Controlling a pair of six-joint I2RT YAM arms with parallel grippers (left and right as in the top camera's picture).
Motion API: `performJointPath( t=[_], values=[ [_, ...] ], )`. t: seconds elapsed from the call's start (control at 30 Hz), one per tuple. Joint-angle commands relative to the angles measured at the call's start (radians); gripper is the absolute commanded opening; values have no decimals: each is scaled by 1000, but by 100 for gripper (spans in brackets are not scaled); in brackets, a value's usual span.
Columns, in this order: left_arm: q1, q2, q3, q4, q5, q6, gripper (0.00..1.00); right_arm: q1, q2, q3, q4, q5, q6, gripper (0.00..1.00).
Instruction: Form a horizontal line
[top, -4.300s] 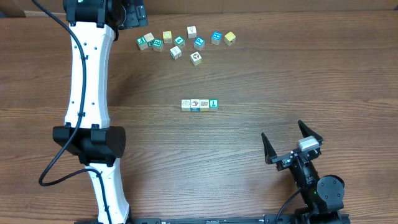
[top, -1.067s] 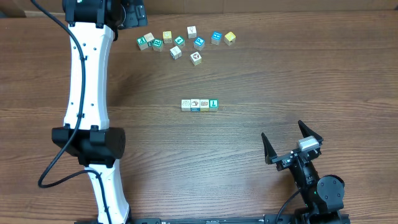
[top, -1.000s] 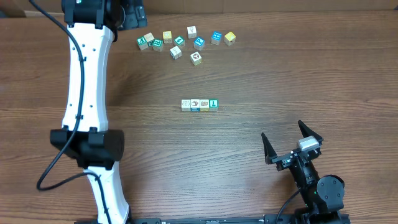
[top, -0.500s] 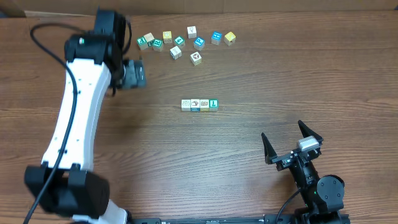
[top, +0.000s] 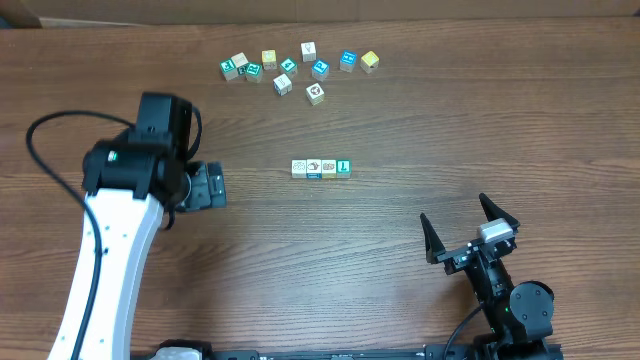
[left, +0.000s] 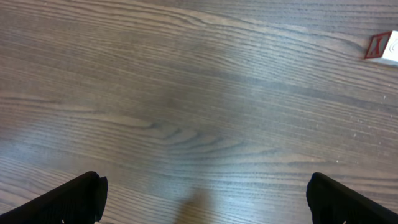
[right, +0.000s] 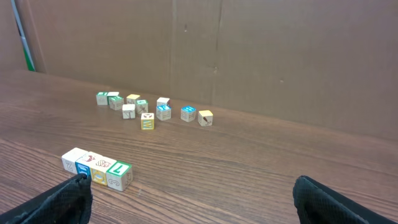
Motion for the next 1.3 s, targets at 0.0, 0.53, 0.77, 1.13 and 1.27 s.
performJointPath(
  t=[0.0,0.53,0.77,1.13,1.27],
  values=[
    [-6,-81,-45,3,-6,11,100,5,-12,-11,3,-2,-1,100],
    [-7,-122,-82,-1,-6,11,100,5,-12,-11,3,-2,-1,100],
    [-7,-110,-84,0,-6,11,100,5,-12,-11,3,-2,-1,100],
    [-7,-117,-85,1,-6,11,100,5,-12,-11,3,-2,-1,100],
    [-7,-122,-85,69,-6,11,100,5,-12,-11,3,-2,-1,100]
  ],
)
